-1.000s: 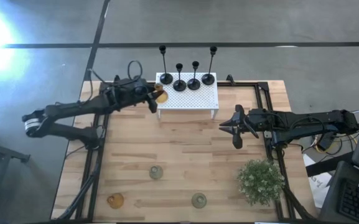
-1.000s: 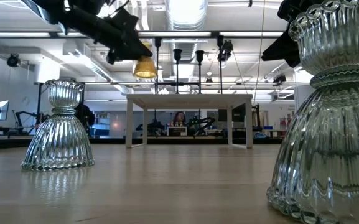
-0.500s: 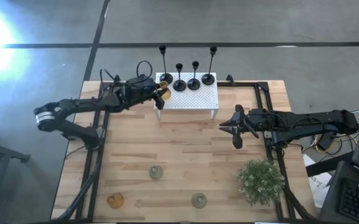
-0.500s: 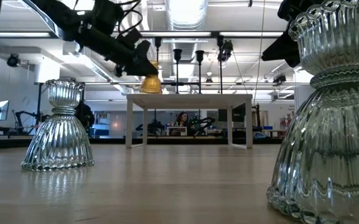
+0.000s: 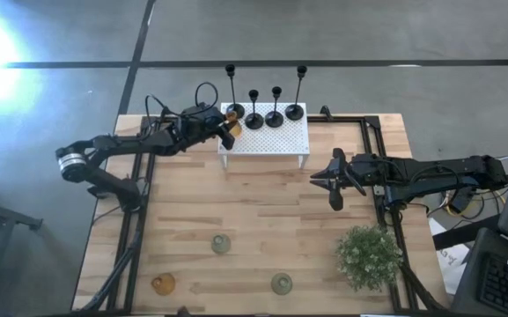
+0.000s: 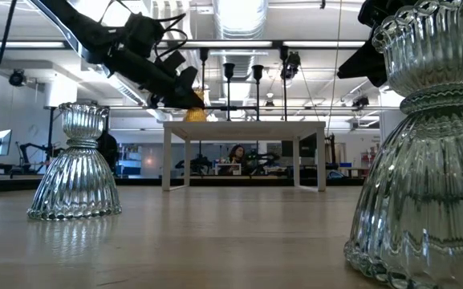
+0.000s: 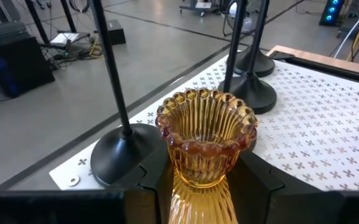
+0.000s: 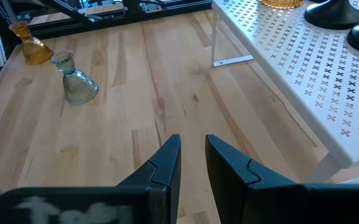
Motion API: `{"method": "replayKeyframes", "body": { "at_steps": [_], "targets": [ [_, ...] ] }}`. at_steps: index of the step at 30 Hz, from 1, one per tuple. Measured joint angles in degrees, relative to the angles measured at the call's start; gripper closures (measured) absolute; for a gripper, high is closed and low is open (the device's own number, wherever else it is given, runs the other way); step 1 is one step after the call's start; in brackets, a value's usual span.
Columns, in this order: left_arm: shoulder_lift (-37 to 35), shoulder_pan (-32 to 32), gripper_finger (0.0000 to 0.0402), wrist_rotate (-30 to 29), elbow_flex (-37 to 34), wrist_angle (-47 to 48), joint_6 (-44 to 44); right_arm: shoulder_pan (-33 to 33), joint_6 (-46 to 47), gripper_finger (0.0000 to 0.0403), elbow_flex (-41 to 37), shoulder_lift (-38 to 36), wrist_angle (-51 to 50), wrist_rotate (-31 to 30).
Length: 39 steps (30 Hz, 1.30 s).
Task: Pick & Place candle stick holders
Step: Put the top yellow glass candle holder on the shelf
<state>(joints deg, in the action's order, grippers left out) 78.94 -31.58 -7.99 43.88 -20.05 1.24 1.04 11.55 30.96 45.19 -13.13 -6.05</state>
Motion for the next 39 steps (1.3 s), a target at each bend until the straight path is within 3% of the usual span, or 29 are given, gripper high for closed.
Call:
{"method": "replayKeyframes", "body": {
  "at_steps": [13, 23, 39],
  "targets": [
    [-0.13, -0.08, 0.0274, 1.09, 0.02, 0.78, 1.23, 0.0, 0.0, 0.0335, 0.0, 0.0, 0.0, -0.01],
    [-0.24, -0.08, 0.0249, 1.4, 0.04, 1.57, 2.07, 0.0, 0.0, 0.0335, -0.01, -0.02, 0.02, -0.01],
    [-2.57, -0.08, 0.0144, 1.64, -0.17, 3.52, 1.34, 0.0, 0.0, 0.0335, -0.01, -0.01, 0.0, 0.0]
  ]
}}
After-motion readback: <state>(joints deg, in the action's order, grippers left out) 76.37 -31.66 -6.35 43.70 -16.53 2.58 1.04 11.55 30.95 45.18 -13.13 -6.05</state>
